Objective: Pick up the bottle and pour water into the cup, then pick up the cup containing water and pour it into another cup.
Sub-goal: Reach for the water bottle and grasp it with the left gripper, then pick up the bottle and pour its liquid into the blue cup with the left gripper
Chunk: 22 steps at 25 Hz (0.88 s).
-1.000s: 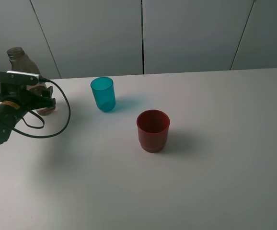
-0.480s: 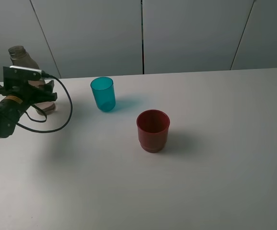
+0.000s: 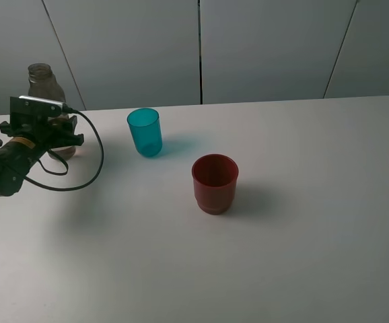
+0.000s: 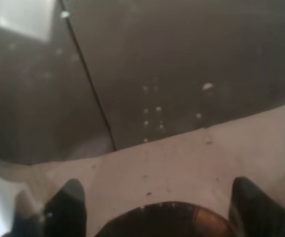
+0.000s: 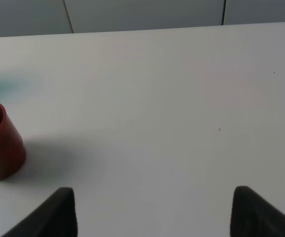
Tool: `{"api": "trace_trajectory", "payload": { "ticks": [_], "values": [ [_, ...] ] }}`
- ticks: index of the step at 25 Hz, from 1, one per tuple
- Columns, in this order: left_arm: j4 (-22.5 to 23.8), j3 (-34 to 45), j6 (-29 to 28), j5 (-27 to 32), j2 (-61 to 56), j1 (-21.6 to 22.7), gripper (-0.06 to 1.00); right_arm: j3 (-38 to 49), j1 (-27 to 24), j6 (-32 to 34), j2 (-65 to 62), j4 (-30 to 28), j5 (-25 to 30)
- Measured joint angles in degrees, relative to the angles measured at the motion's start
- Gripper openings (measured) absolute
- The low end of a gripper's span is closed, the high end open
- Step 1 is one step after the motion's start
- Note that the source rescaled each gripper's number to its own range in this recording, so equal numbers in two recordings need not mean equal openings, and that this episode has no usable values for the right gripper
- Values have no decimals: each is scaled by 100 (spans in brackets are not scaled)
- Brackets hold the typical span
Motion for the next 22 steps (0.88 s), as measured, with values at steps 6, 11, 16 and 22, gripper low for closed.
{"api": "trace_trajectory", "payload": {
  "ticks": [6,11,16,22],
  "values": [
    [12,0,112,0,0,0,2,0,0,0,0,0,0],
    [86,-13,124,79,-57,0,2,0,0,0,0,0,0],
    [258,-13,124,255,-426,0,1,0,0,0,0,0,0],
    [507,-13,124,846,-1149,-9,1,0,0,0,0,0,0]
  ]
}}
